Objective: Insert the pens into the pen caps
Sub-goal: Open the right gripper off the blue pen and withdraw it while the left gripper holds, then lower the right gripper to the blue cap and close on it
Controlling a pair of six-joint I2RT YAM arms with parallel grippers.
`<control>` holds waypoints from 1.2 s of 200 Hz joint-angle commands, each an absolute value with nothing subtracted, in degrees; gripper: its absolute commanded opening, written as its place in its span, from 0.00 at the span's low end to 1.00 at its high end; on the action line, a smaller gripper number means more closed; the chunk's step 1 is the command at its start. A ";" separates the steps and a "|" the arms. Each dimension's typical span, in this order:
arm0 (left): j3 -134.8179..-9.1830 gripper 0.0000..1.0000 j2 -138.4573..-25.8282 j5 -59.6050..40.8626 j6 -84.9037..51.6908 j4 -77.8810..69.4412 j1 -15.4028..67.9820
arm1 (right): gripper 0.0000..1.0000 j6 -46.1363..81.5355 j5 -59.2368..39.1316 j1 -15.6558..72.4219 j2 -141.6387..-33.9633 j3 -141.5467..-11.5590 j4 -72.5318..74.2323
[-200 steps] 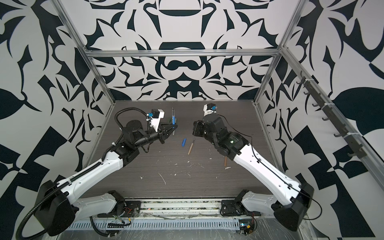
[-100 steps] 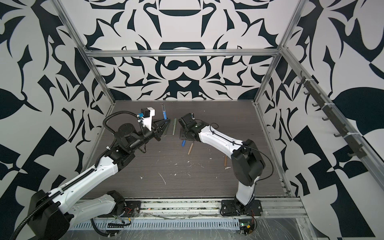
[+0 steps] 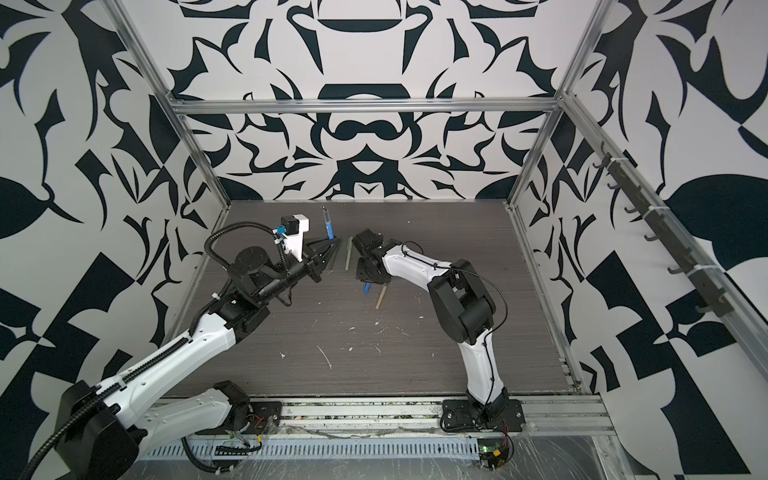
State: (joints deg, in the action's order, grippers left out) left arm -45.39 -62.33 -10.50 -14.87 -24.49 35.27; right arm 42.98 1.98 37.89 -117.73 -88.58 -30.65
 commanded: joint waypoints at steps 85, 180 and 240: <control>-46.14 0.05 -63.39 -13.11 -16.79 -25.23 35.37 | 0.27 43.15 -2.29 37.13 -119.87 -90.09 -29.87; -46.15 0.05 -63.28 -12.91 -16.61 -24.95 35.42 | 0.22 42.63 -2.11 36.98 -122.07 -90.09 -30.59; -46.14 0.05 -63.10 -12.98 -16.50 -24.80 35.33 | 0.22 41.60 -0.85 37.00 -124.76 -91.12 -32.75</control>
State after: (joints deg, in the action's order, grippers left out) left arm -45.41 -63.40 -12.49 -16.49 -24.38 35.29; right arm 42.89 -2.50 37.15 -122.67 -89.95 -29.71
